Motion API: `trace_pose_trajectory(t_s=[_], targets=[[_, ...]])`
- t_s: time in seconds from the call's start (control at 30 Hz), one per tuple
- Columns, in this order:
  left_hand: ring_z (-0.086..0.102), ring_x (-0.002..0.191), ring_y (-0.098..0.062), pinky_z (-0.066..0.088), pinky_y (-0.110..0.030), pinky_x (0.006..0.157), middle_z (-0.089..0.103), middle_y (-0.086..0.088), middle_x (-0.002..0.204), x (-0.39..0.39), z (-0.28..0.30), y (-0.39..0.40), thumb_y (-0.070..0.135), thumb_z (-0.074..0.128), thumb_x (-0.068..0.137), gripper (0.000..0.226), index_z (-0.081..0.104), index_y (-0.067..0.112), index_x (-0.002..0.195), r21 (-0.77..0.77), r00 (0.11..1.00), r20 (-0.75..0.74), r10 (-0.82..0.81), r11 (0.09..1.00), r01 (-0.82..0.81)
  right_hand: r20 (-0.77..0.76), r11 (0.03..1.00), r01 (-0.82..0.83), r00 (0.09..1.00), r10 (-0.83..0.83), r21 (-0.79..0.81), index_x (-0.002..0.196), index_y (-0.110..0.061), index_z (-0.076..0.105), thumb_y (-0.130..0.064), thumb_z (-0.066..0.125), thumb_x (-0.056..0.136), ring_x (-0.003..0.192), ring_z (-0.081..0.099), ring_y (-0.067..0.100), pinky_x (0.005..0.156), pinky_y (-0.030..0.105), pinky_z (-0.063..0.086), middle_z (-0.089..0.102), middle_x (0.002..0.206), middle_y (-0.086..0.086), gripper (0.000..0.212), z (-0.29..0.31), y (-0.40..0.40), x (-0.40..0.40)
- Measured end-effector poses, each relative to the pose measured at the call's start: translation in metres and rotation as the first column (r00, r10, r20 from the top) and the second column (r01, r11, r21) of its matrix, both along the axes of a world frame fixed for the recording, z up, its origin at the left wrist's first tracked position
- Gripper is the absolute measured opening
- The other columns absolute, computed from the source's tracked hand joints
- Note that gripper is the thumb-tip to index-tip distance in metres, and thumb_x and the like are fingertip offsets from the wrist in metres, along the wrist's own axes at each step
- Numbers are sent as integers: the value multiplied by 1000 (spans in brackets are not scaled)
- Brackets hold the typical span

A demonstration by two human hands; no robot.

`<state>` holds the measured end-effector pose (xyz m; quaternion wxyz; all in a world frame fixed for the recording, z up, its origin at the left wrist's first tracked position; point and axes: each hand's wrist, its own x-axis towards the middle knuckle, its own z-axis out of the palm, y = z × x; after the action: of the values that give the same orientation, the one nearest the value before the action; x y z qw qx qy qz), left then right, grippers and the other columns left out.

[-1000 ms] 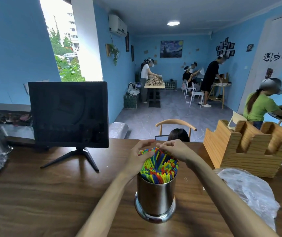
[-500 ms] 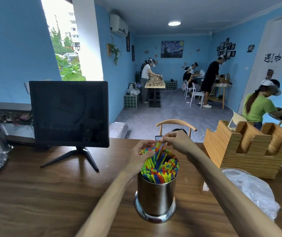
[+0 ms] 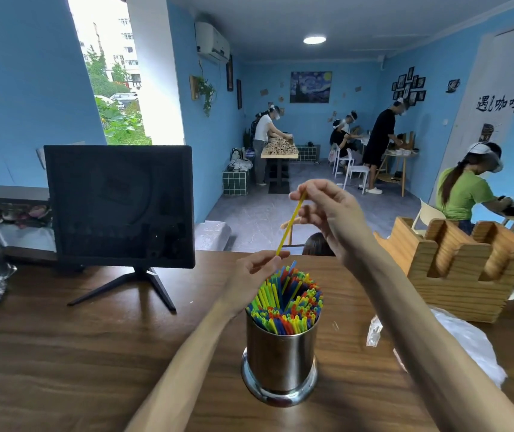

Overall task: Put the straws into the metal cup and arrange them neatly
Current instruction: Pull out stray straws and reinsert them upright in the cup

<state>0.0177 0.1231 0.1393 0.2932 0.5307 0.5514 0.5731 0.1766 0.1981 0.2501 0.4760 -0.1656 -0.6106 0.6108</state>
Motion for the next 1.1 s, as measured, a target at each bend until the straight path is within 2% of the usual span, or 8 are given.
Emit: trace_pose_trajectory(t_s=[0.07,0.13,0.3,0.5,0.67,0.8,0.97,1.1], targets=[[69,104,-2,51,-16,93,77,12,105,1,5,0,23,59,101,18,75,23,110,60,997,57,45,997,-49,-91,1000,10,996,-11,-13,97,-9,63,-13,50,106,65,58,14,64,23,54,74,89,4,16,8,-4,2],[71,88,-10,55,-19,83,78,3,94,-2,12,-1,22,67,93,16,75,15,105,114,960,275,55,989,-89,-167,997,-8,986,-5,-77,97,-11,62,-13,49,106,65,59,15,62,22,54,73,87,4,17,10,-4,4],[48,54,-5,36,-15,46,70,-2,78,-18,28,-6,20,76,72,11,79,15,81,162,711,703,6,972,-168,-299,926,-256,939,170,-278,99,-13,63,-13,54,98,64,59,12,62,20,55,66,77,0,8,-2,0,11],[68,72,-9,55,-18,61,75,3,85,-16,45,-12,20,66,87,15,68,15,101,214,626,777,-65,963,-166,-1,914,-336,939,344,-227,106,-4,68,-13,61,88,56,59,14,53,22,54,62,67,4,21,-37,12,13],[70,78,-12,58,-25,68,74,-3,90,-14,43,-12,12,59,101,32,61,14,133,258,841,521,145,913,-317,416,986,34,904,-100,164,99,-11,74,-16,66,97,63,62,8,56,20,45,75,75,6,9,-63,34,19],[67,75,-13,50,-22,64,78,-5,94,-17,31,-9,15,59,103,45,47,29,144,316,926,283,249,887,-336,648,966,54,732,-212,254,92,-13,74,-36,72,93,68,65,13,57,24,47,75,77,2,22,-77,46,27],[74,83,-19,58,-32,79,78,-2,94,-3,21,-8,12,64,99,32,53,35,120,298,980,12,199,935,-194,753,975,-25,640,-155,222,81,-11,78,-41,81,83,72,70,15,56,20,50,76,75,1,30,-85,40,32],[67,88,1,52,-20,78,74,18,90,4,9,-6,24,78,89,9,75,31,94,104,945,-290,154,986,-129,744,977,-23,652,-145,210,78,-10,79,-37,81,84,68,68,11,54,20,48,76,73,2,27,-87,42,30]])
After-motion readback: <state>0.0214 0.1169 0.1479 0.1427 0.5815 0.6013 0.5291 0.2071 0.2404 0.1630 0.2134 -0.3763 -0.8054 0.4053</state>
